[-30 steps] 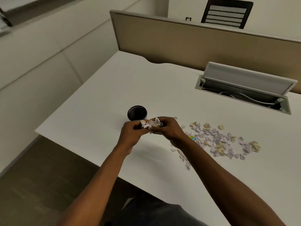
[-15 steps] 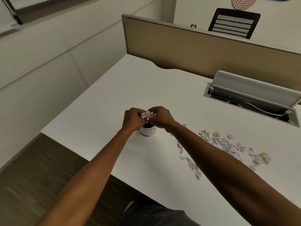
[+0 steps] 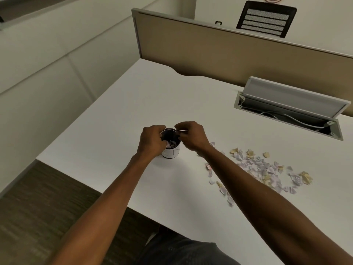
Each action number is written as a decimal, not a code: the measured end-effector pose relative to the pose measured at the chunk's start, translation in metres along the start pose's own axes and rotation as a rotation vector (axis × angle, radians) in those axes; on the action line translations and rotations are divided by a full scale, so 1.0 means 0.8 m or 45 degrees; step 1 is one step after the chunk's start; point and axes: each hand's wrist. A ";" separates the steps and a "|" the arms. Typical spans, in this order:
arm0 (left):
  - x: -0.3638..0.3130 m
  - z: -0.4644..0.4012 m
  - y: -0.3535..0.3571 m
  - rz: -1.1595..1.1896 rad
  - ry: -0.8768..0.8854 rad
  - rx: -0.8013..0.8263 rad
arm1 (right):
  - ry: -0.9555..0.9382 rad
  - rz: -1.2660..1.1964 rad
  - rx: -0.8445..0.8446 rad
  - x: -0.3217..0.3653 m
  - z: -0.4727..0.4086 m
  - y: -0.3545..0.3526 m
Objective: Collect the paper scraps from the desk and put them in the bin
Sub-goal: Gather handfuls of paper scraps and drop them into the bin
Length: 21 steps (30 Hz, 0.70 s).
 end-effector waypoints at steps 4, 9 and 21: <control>-0.010 0.030 0.008 0.250 0.103 -0.121 | 0.125 -0.243 -0.102 -0.047 0.029 -0.025; -0.014 0.089 0.074 0.416 0.190 0.225 | 0.390 -0.197 -0.249 -0.140 0.092 -0.069; 0.006 0.052 0.204 -0.287 0.287 0.725 | 0.661 -0.281 -0.325 -0.211 0.213 -0.050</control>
Point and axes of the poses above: each hand's wrist, its own z-axis away from the middle knuckle, its own y-axis out of the palm, x = y × z, and after that the axes turned 13 degrees about z, right-handed
